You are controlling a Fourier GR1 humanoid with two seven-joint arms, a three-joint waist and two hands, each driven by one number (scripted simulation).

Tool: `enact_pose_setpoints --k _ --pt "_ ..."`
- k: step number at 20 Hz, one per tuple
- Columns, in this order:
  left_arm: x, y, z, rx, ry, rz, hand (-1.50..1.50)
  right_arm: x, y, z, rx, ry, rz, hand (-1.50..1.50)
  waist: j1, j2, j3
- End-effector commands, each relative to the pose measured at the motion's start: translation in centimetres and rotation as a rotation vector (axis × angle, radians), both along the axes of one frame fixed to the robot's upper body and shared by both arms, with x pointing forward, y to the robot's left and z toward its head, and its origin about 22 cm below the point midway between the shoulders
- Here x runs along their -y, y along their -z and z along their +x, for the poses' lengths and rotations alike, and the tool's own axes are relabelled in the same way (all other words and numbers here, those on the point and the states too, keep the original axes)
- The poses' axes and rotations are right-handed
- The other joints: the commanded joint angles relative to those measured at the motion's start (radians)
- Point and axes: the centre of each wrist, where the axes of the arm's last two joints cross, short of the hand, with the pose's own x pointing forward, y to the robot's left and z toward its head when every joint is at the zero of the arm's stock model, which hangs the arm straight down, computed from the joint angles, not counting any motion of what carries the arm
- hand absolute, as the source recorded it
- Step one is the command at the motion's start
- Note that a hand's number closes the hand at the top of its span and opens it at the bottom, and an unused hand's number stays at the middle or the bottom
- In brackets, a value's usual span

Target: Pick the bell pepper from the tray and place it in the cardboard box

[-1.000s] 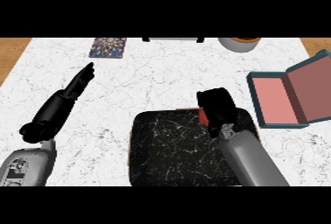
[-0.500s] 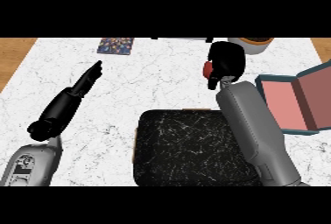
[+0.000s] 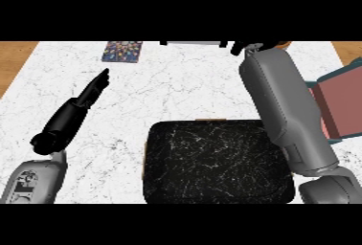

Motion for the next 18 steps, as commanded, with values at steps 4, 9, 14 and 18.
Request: enact_pose_setpoints --k 4,9,14,18 --pt "-2.2 -0.1 -0.2 0.003 -0.038 -0.001 0.0 4.9 -1.9 1.3 0.144 0.272 0.084 1.5 -0.026 -0.008 0.0" --pt "-2.5 0.2 0.4 -0.017 -0.037 -0.004 0.0 8.4 -2.1 1.5 0.183 0.356 0.125 1.5 -0.038 -0.01 0.0" --pt "0.0 -0.3 0.1 -0.011 -0.041 0.014 0.0 14.5 -2.0 1.6 0.065 0.406 0.053 1.5 -0.039 -0.011 0.001" --pt "-2.0 0.5 -0.8 0.003 -0.052 0.009 0.0 17.2 0.1 0.8 -0.12 0.411 0.14 1.5 -0.05 -0.017 0.0"
